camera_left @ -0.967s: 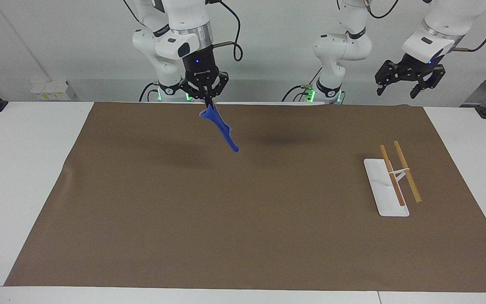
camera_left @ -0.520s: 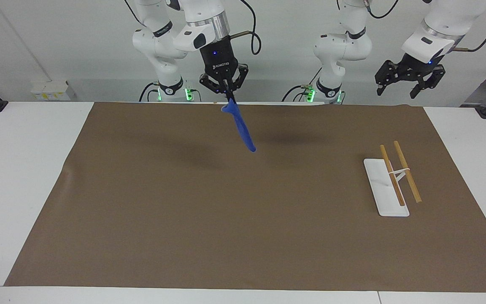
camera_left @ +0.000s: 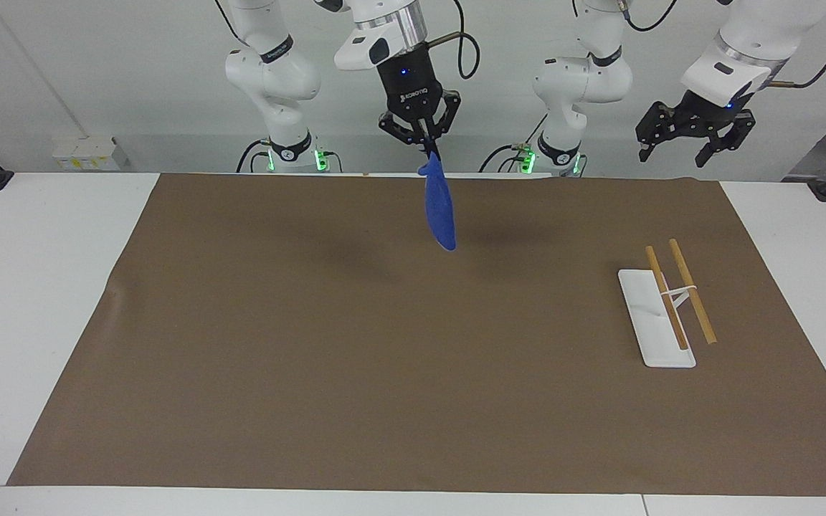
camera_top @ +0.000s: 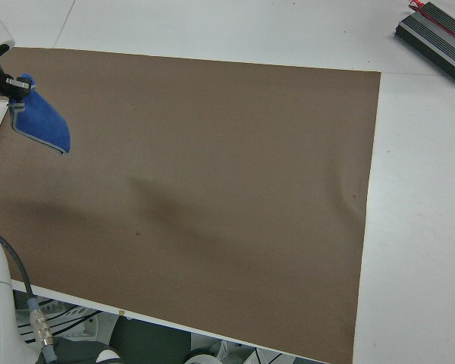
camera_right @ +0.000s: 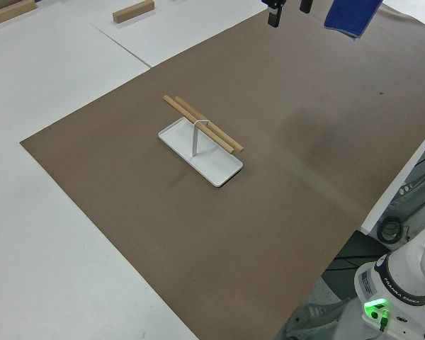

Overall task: Right arm passes towel to left arm to hang
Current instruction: 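Carry the towel toward the table center with the right gripper, then reach the left gripper toward the towel held by the right gripper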

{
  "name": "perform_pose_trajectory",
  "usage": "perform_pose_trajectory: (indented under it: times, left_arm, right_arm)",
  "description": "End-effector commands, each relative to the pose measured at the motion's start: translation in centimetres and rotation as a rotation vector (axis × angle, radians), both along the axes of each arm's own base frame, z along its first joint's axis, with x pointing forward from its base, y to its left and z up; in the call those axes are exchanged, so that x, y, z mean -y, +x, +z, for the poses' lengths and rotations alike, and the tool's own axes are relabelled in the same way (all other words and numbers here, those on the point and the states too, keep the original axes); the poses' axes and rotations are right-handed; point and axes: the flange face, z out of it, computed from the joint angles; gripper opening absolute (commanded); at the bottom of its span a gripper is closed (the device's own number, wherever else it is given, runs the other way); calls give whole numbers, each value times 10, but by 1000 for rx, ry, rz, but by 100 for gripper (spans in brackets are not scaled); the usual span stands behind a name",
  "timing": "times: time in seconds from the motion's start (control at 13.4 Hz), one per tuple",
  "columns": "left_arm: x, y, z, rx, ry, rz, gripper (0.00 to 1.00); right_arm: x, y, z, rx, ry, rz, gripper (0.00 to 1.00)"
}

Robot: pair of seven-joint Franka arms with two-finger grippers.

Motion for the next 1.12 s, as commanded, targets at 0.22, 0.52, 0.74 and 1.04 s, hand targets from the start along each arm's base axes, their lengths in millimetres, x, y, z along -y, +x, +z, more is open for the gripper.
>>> perform_pose_trajectory:
  times: [0.22,0.52,0.74,1.04]
  left_arm:
    - [33,5,-10,-79,-152,303,100]
    - [79,46,-29,-183,-173,546,100]
    - [99,72,-44,-241,-184,714,100]
    - [163,106,-66,-300,-198,875,100]
  right_arm:
    - [-26,-16,5,-5,50,16,0]
    - [-23,-12,4,-10,56,4,0]
    - [-17,-1,2,3,79,-14,0]
    - [-16,4,0,5,92,-18,0]
